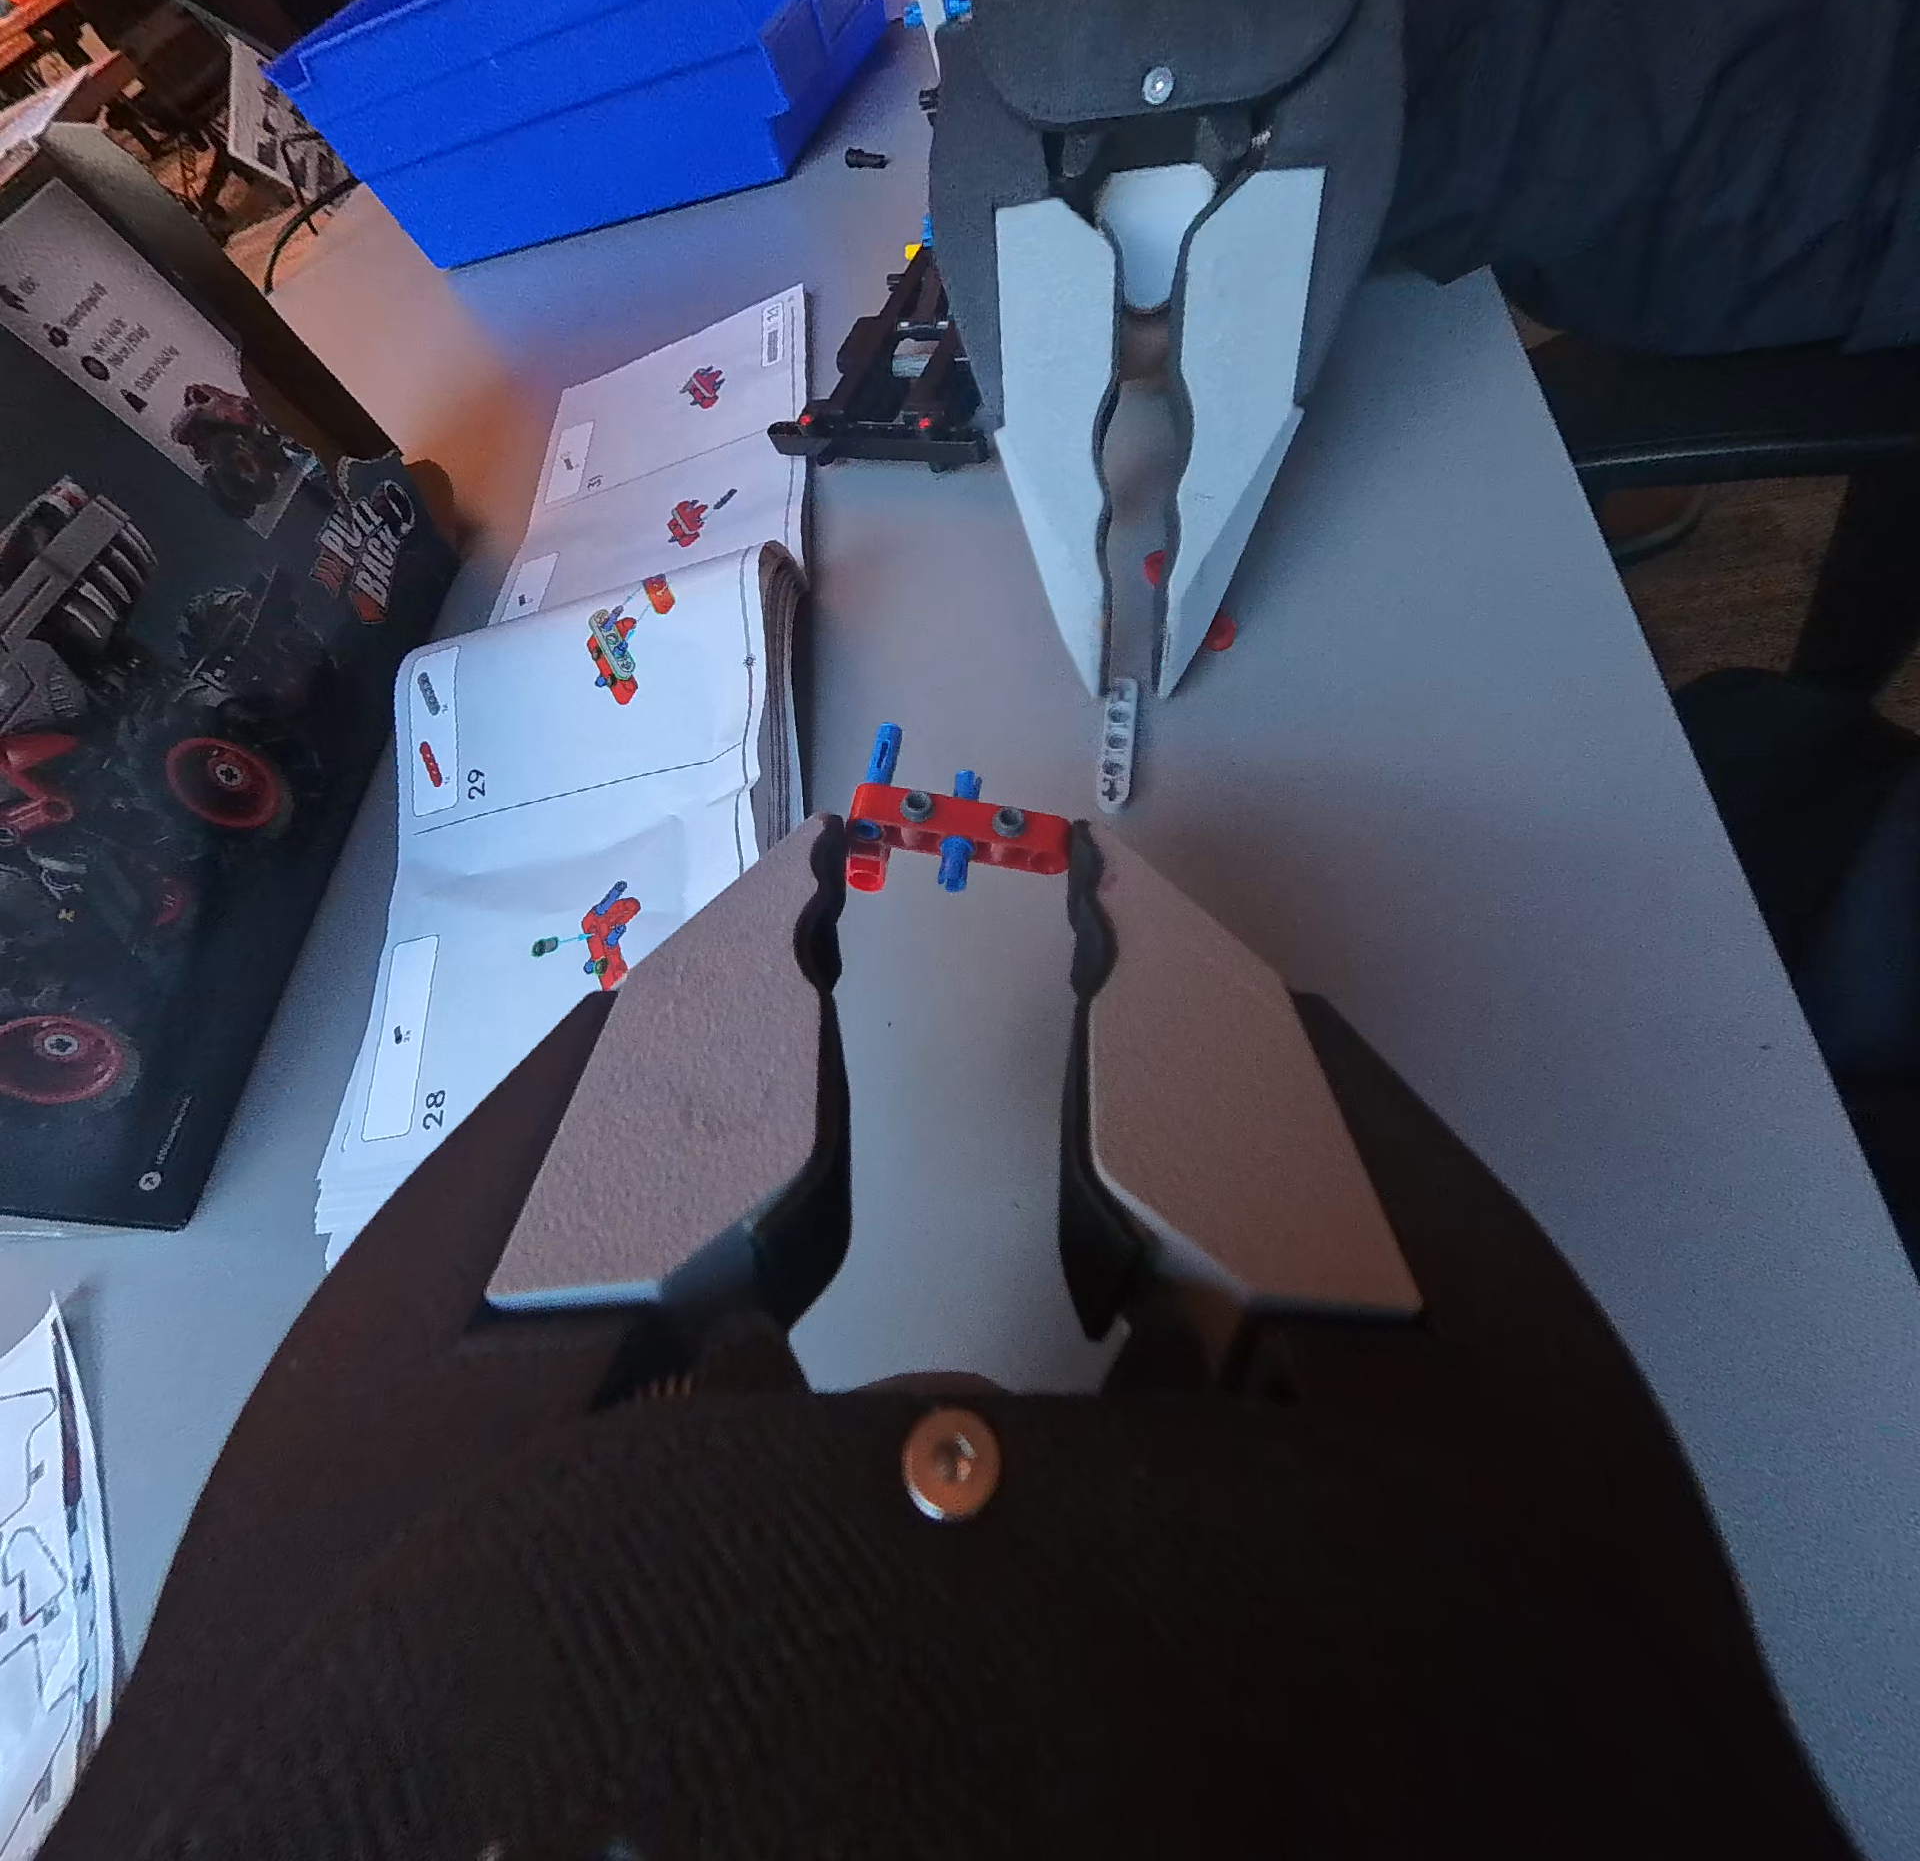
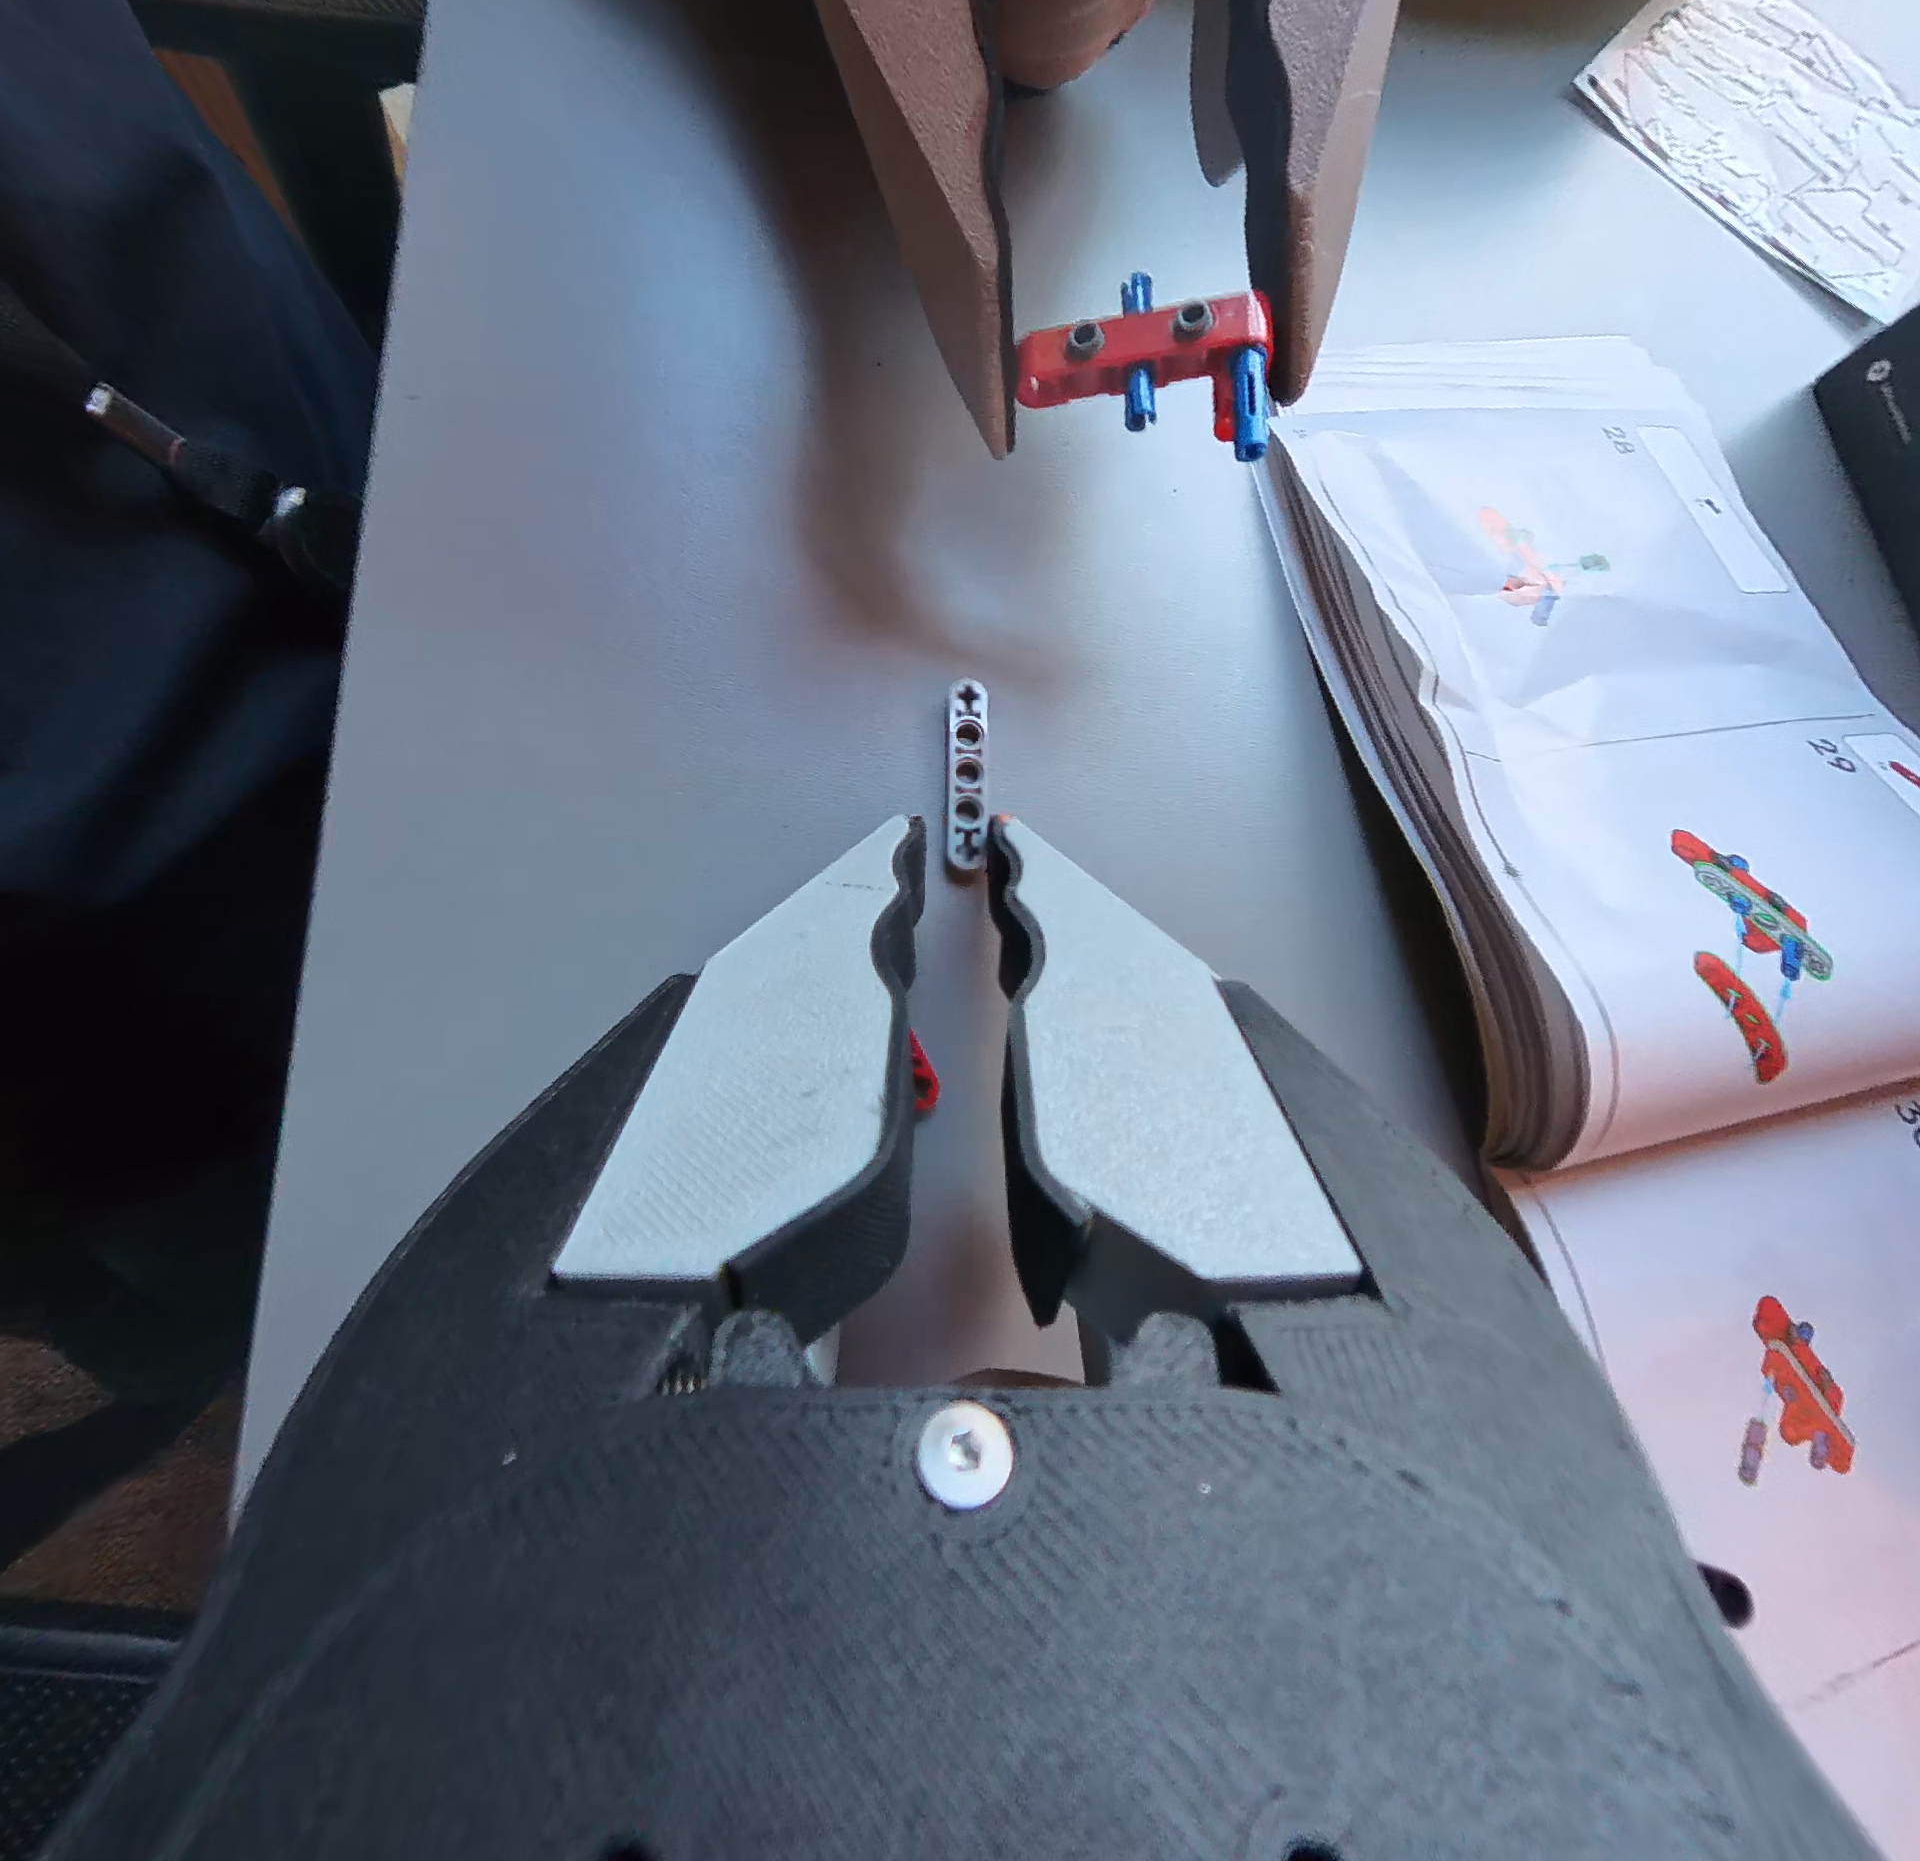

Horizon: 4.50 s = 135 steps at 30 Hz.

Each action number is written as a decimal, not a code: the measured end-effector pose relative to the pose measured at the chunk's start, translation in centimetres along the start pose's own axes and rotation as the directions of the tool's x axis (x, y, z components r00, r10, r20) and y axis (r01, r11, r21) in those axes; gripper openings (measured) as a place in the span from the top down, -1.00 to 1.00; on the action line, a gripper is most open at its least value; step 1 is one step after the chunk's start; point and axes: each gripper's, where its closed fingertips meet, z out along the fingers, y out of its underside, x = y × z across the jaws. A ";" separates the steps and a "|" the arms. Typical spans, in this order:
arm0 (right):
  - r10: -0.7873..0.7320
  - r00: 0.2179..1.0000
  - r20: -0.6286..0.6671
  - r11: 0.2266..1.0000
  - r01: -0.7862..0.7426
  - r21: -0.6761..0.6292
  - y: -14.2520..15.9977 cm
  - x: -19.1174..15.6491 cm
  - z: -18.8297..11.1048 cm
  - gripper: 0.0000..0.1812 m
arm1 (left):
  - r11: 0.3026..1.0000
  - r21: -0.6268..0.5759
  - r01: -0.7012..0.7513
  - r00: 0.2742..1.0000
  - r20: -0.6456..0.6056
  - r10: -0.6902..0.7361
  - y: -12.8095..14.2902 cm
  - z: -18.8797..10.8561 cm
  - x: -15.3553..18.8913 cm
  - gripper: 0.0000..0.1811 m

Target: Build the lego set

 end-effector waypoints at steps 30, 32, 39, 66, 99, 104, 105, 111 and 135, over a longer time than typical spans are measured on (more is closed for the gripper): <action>-0.003 1.000 -0.008 1.000 0.003 -0.017 0.1 0.0 0.3 0.95 | 1.000 -0.011 -0.011 1.000 -0.004 0.011 0.1 0.2 0.1 0.55; -0.001 1.000 -0.004 1.000 0.001 -0.017 0.1 0.0 0.3 0.95 | 1.000 -0.014 -0.017 1.000 -0.004 0.017 0.1 0.2 0.2 0.55; -0.001 1.000 -0.024 1.000 0.001 0.027 -0.7 0.3 -0.2 0.95 | 0.999 -0.024 -0.021 1.000 -0.009 0.021 0.3 0.3 0.3 0.55; 0.611 0.595 0.522 0.336 -0.792 0.510 -9.8 6.4 -3.9 0.97 | 0.979 0.194 -0.058 0.977 0.213 0.015 -3.8 -2.9 -2.7 0.55; 0.621 0.651 0.437 0.357 -0.731 0.581 -10.3 6.1 -4.3 0.97 | 0.975 0.198 -0.101 0.964 0.261 0.047 -4.1 -3.2 -3.2 0.55; 0.625 0.561 0.543 0.250 -0.803 0.542 -10.4 6.0 -3.5 0.97 | 0.976 0.193 -0.099 0.967 0.251 0.049 -4.0 -3.0 -3.0 0.55; 0.626 0.548 0.555 0.241 -0.813 0.531 -10.3 6.0 -3.4 0.97 | 0.976 0.190 -0.102 0.967 0.250 0.052 -4.0 -3.0 -3.0 0.55; 0.621 0.536 0.572 0.257 -0.829 0.497 -10.4 5.5 -2.8 0.97 | 0.977 0.194 -0.087 0.968 0.250 0.037 -3.9 -3.1 -3.1 0.55; 0.667 0.638 0.384 0.575 -0.769 0.280 -6.5 3.0 0.2 0.96 | 0.971 0.005 -0.240 0.963 0.125 0.238 -0.8 -0.5 -0.4 0.56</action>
